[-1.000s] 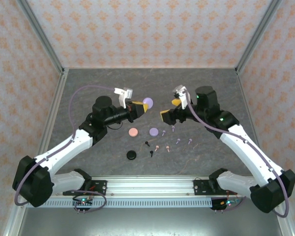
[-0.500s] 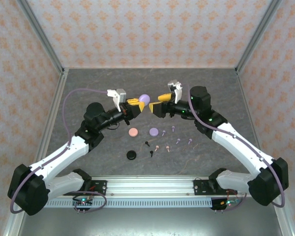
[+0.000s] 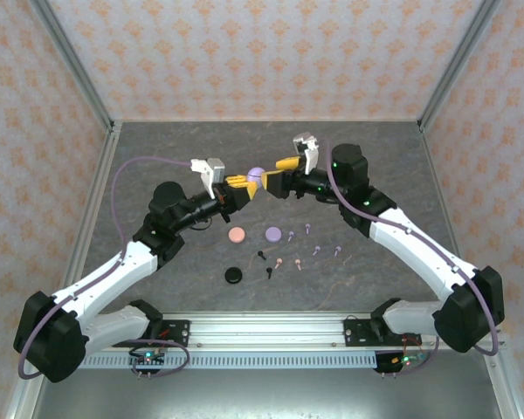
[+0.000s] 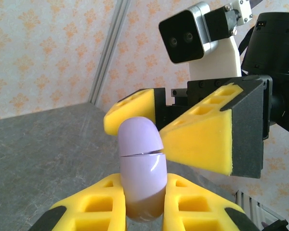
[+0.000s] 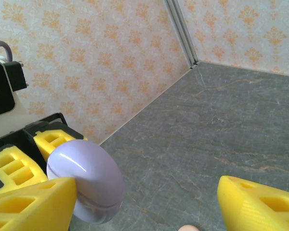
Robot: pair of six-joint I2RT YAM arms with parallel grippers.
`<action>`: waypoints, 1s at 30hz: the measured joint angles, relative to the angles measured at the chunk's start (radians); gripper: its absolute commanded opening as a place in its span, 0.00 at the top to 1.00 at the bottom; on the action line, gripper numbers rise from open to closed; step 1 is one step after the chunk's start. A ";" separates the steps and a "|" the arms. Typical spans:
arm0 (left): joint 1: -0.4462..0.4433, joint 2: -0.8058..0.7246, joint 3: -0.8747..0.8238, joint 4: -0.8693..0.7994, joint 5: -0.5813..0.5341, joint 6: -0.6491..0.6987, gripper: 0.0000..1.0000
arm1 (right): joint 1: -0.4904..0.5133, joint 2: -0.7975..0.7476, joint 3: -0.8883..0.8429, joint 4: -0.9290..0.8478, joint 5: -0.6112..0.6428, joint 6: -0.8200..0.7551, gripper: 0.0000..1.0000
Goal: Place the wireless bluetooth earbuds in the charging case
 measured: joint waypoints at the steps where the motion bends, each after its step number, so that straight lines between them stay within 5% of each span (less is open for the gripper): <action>1: 0.000 0.000 0.001 0.000 0.000 0.000 1.00 | 0.000 0.002 0.004 0.000 0.006 -0.002 0.23; 20: -0.001 0.000 0.002 -0.033 0.027 0.061 1.00 | -0.038 -0.012 0.048 -0.065 0.039 0.019 0.23; 30: -0.002 -0.048 0.002 -0.060 0.024 0.175 1.00 | -0.109 -0.081 0.052 -0.393 0.187 0.100 0.34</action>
